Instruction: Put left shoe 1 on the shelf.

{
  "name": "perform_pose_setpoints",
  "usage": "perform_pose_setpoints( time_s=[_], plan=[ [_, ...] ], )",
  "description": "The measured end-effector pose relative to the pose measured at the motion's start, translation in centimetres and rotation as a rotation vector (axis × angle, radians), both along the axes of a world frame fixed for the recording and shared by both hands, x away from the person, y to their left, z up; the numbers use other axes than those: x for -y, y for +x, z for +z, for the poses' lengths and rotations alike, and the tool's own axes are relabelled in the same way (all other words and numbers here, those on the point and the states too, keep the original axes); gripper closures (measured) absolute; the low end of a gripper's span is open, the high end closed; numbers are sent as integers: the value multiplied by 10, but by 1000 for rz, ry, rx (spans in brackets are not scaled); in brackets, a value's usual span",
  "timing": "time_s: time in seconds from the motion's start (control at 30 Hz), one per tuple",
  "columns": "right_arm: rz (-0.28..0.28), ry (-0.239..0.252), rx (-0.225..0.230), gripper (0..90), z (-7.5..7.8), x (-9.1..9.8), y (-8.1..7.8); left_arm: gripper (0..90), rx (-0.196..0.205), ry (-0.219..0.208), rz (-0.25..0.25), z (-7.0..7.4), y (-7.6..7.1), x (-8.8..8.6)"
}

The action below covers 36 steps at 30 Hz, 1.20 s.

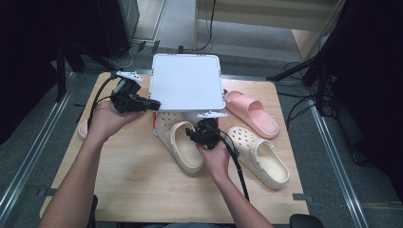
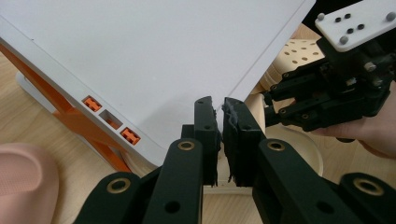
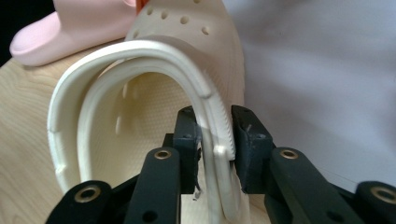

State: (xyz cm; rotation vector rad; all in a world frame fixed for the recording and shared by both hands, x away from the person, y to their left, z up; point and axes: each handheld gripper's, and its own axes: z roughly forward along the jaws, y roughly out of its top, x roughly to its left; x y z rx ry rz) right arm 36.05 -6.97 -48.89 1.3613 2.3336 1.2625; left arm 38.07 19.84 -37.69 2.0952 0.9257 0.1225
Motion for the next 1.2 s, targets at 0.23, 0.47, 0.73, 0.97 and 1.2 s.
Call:
perform_pose_setpoints(
  time_s=[0.23, 0.47, 0.73, 0.97, 1.2],
  plan=[
    [37, 1, 5, 630, 8, 6, -5, 839, -4, -4, 3, 0, 0, -1],
    [78, 9, 41, 635, 21, 20, -21, 839, 0, 2, 2, 0, 0, 0],
    [161, 10, 69, 819, 25, 33, -45, 851, 3, 6, 8, 0, -1, 0],
    [228, -1, 95, 900, 18, 42, -80, 891, 12, 22, 9, 0, -1, 1],
    [249, -20, 89, 900, 2, 47, -100, 894, 13, 22, 10, 0, -2, 1]
  ],
)
